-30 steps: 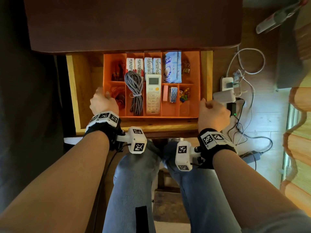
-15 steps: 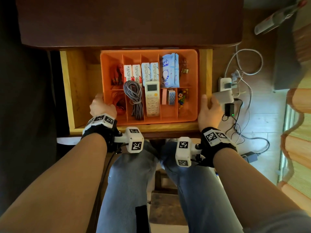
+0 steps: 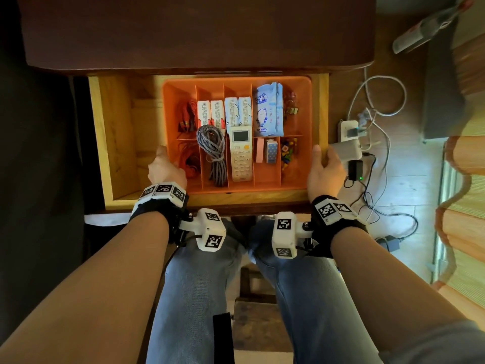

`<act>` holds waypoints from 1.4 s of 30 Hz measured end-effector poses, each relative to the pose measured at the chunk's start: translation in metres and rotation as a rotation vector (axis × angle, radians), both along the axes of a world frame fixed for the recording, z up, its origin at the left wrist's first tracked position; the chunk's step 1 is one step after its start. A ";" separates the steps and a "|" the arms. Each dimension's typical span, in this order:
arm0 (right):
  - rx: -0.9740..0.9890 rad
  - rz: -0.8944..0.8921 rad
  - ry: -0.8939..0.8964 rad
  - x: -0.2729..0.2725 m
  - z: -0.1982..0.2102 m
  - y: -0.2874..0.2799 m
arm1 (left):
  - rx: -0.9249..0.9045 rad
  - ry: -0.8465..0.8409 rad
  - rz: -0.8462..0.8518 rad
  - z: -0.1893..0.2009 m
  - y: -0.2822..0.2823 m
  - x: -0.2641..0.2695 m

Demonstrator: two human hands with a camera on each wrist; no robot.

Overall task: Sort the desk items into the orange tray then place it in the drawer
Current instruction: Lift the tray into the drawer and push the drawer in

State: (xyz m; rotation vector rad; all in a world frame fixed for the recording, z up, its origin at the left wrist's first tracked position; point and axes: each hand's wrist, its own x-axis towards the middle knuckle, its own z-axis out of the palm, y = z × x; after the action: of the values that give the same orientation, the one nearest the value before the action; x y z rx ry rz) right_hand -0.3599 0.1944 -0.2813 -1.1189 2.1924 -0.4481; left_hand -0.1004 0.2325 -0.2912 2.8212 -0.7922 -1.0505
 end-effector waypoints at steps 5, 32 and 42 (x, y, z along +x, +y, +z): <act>0.039 -0.001 -0.008 0.003 0.005 -0.001 | 0.082 0.151 0.012 0.010 0.006 -0.007; 0.258 0.281 -0.076 -0.003 0.058 0.052 | 0.111 0.056 -0.264 0.074 0.057 -0.027; -0.002 0.269 0.025 0.012 0.049 0.010 | -0.227 -0.055 -0.236 0.066 0.019 -0.014</act>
State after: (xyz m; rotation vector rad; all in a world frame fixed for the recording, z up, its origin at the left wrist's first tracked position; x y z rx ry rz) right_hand -0.3484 0.2045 -0.2326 -1.4023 2.0234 -0.3195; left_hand -0.1147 0.2510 -0.2250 2.6222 -1.1916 -0.8447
